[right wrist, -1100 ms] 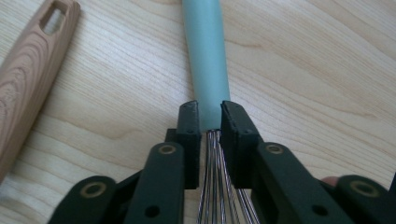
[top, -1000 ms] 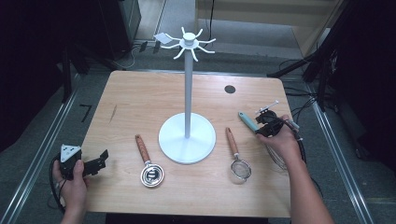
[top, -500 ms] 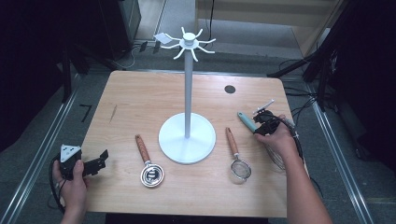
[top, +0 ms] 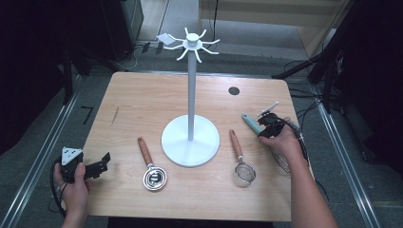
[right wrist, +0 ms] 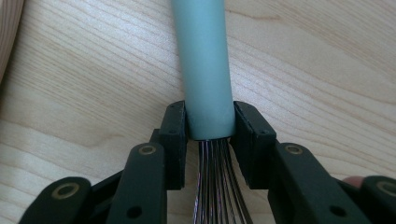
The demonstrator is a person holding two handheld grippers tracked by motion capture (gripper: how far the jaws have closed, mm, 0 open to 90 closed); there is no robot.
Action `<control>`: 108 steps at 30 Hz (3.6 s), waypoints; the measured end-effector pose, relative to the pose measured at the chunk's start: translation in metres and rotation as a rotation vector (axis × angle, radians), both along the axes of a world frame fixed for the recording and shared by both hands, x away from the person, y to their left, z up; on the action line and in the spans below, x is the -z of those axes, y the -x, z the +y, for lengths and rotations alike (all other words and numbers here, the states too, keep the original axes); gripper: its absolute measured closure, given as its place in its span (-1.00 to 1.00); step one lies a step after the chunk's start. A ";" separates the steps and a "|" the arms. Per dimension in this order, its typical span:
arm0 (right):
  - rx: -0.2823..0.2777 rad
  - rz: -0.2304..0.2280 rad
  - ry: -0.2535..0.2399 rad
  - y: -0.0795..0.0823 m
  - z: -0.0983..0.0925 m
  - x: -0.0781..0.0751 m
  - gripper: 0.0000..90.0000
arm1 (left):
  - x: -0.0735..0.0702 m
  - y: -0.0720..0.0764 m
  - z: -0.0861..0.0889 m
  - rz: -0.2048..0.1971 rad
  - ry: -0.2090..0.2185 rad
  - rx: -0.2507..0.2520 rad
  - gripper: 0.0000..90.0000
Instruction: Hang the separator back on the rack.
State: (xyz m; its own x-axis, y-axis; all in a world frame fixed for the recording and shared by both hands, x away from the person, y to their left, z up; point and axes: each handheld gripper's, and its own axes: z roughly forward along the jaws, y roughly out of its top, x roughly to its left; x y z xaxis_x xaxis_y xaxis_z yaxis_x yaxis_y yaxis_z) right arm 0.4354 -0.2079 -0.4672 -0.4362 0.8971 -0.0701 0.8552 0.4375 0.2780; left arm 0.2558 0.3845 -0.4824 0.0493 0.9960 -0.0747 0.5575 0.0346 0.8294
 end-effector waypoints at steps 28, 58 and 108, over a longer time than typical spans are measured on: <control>0.018 -0.233 -0.151 0.024 -0.006 -0.032 0.58 | 0.000 0.000 0.000 -0.001 -0.004 0.000 -1.00; -0.027 -0.624 -0.422 0.076 0.016 -0.098 0.58 | 0.000 -0.001 0.000 0.003 -0.001 -0.001 -1.00; -0.199 -0.818 -0.732 0.134 0.082 -0.150 0.58 | 0.000 -0.001 0.000 0.004 0.000 -0.001 -1.00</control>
